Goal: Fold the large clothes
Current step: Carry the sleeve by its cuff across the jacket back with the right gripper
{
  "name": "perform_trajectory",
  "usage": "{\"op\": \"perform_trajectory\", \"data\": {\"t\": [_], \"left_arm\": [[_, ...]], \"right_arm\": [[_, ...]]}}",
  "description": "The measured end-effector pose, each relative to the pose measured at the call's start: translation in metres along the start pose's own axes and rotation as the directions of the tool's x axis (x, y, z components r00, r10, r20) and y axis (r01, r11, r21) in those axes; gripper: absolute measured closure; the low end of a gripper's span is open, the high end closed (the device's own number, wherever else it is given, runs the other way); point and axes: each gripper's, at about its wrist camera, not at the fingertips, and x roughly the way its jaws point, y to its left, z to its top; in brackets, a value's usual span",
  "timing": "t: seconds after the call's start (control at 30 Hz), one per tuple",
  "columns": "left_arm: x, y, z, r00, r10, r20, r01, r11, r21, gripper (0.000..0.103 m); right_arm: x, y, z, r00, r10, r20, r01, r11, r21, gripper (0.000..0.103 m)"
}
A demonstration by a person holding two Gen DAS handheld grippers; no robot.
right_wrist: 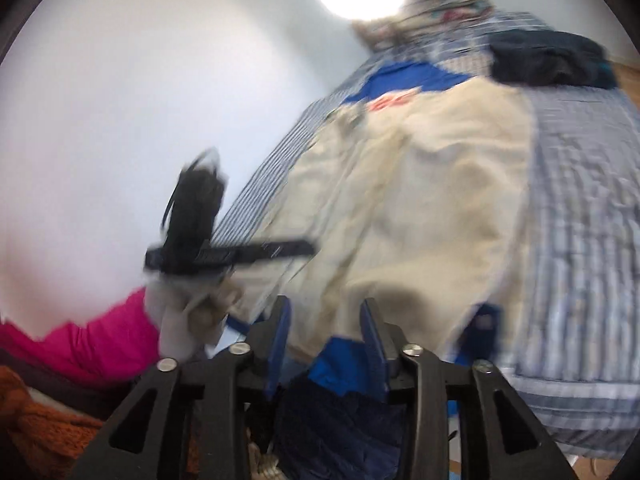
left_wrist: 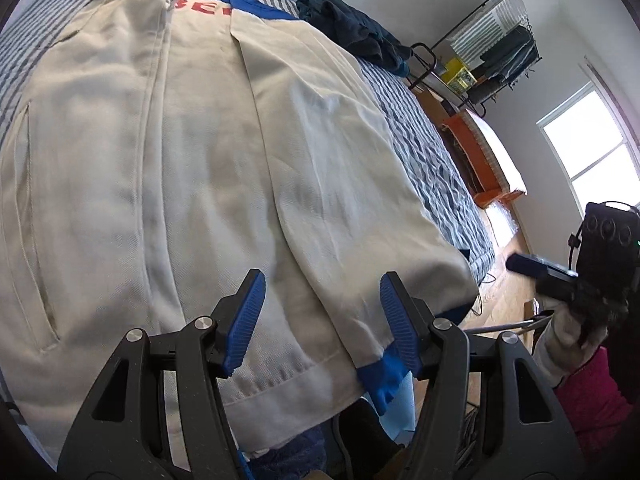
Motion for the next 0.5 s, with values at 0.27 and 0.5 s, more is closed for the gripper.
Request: {"op": "perform_trajectory", "data": {"t": [0.27,0.5], "left_arm": [[0.017,-0.012,-0.02,0.997,-0.009,-0.072,0.01,1.0,0.023,0.042],[0.022,-0.005,-0.021,0.996,0.0,-0.088,0.002,1.0,0.022,0.047]], "right_arm": [[0.002,-0.022,-0.004,0.997,-0.045,-0.055,0.047,0.998,0.03,0.056],[0.04,-0.015,-0.016,0.95,-0.242,-0.196,0.21,0.962,-0.172,0.049]]}}
